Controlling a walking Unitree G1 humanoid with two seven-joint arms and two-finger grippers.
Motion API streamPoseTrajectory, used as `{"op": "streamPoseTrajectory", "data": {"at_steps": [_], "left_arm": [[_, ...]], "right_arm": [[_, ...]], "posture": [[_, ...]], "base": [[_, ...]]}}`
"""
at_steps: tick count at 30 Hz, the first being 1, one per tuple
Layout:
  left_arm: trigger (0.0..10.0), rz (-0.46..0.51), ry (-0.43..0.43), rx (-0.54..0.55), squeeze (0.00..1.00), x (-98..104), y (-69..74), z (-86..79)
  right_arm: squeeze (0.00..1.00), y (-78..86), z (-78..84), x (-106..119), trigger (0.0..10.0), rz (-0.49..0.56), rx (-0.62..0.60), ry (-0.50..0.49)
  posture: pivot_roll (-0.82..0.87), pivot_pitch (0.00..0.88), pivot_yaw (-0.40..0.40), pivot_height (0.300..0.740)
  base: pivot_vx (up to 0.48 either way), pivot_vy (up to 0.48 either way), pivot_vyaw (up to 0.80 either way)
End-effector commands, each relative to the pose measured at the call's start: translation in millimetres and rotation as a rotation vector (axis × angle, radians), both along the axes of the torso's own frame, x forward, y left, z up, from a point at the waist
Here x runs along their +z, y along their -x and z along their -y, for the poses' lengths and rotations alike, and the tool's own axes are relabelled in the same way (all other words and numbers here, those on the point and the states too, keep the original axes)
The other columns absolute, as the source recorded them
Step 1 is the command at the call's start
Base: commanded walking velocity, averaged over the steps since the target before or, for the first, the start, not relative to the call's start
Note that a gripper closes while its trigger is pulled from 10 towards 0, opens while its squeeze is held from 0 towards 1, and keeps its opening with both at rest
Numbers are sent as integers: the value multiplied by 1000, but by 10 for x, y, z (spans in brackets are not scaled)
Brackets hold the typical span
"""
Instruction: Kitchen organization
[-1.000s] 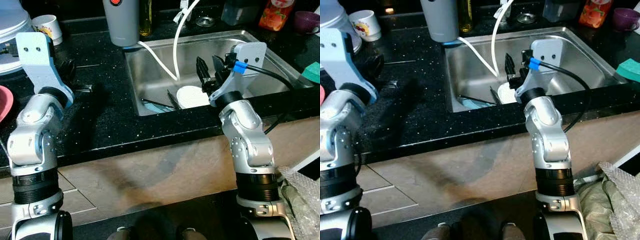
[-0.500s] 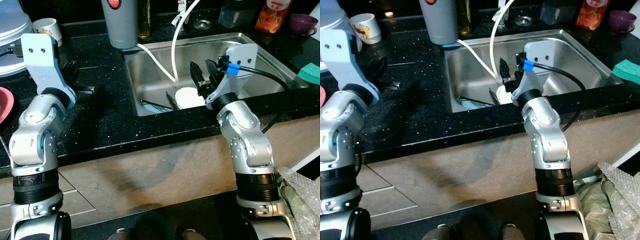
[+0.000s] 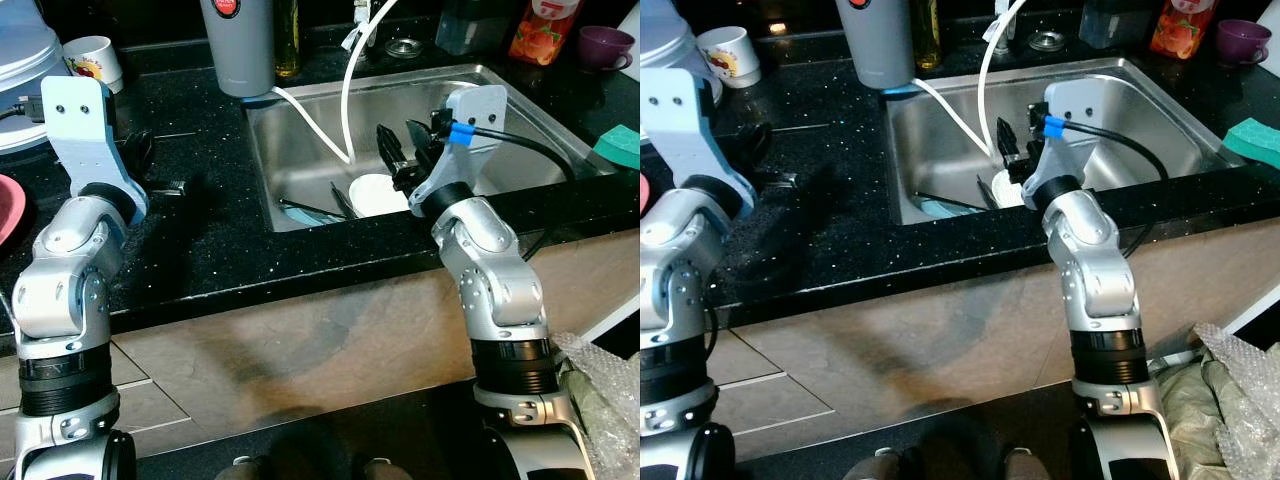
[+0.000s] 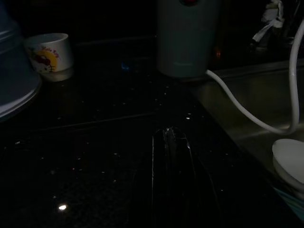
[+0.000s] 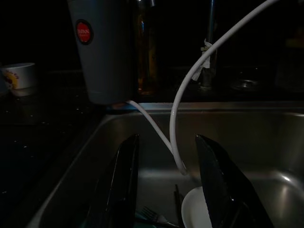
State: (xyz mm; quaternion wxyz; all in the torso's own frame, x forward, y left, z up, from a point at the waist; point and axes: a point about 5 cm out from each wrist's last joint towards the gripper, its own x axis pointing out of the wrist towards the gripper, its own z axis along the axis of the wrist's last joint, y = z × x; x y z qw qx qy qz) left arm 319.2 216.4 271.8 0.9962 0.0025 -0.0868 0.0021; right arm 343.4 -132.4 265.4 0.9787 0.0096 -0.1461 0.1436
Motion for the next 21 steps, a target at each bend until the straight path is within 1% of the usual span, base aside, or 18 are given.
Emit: {"op": "streamPoseTrajectory", "data": {"at_steps": [1, 9, 15, 21], "left_arm": [[10000, -10, -24, 5, 0, -5, 22, -9], [10000, 4, -40, 14, 0, 18, 20, -9], [10000, 18, -50, 30, 0, 44, 58, -36], [10000, 25, -61, 26, 0, 57, 59, -27]], "right_arm": [[0, -4, -18, -22, 10000, -18, 15, -6], [0, 2, -6, -38, 10000, -25, 13, -5], [0, 32, -25, -63, 10000, -37, 21, -9], [0, 37, -39, -77, 10000, -46, 25, -12]], "posture": [[57, 176, 10, 740], [55, 193, 6, 740], [57, 223, 1, 740], [61, 237, 2, 740]], "base": [[0, 0, 0], [0, 0, 0], [0, 0, 0], [0, 0, 0]]}}
